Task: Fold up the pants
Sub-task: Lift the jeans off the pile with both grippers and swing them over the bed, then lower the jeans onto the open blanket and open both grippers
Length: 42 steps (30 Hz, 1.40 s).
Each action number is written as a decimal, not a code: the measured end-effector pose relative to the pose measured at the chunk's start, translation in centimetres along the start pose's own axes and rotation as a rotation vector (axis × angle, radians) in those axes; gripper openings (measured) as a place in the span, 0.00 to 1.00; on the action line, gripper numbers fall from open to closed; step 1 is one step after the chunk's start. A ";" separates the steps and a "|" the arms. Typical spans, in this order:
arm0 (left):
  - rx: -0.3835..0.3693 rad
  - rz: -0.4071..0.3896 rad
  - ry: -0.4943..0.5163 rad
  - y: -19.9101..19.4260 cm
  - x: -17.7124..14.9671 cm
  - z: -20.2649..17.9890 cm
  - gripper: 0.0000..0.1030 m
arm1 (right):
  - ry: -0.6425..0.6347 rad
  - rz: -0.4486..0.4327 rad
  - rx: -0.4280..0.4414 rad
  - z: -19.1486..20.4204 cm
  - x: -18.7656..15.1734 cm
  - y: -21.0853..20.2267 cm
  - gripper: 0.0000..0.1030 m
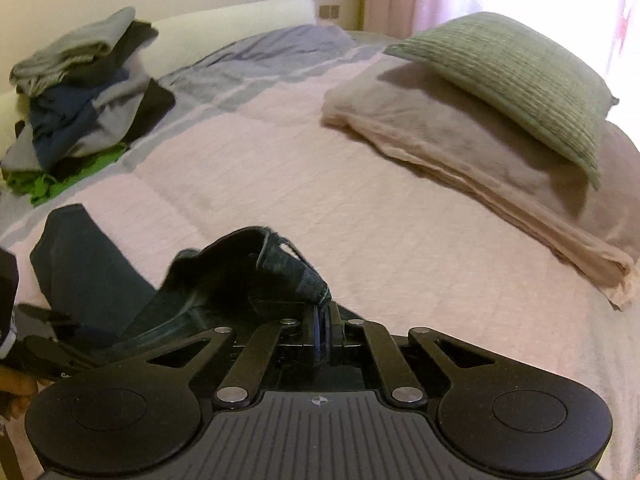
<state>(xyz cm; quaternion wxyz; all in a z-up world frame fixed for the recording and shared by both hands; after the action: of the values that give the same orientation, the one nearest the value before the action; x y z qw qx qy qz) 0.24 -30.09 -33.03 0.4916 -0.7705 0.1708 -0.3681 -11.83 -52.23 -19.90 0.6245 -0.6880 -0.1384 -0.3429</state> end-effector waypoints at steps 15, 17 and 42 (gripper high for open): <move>-0.001 -0.386 0.470 -18.4 16.2 -2.0 0.04 | 0.110 -0.217 -0.052 -0.5 5.7 -16.4 0.00; -0.027 -0.451 0.529 -21.5 18.8 -1.5 0.04 | 0.110 -0.273 -0.087 1.6 7.2 -19.2 0.00; 0.054 -1.033 1.019 -63.4 39.9 -2.2 0.04 | 0.321 -1.003 -0.055 29.6 23.8 -37.7 0.00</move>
<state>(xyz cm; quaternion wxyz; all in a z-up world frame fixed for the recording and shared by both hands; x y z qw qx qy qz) 19.15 -27.41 39.44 0.1334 -0.4733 -0.0162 -0.8706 -9.05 -22.75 24.69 0.3787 -0.4923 -0.3443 -0.7041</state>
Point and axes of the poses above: each gripper's, at about its wrist camera, not at the fingertips, and y roughly the way its jaws point, z to its left, x to its top, the point moved 2 cm from there along y, roughly the way its jaws point, and after that the axes turned 2 degrees about y, right-handed, at the moved point
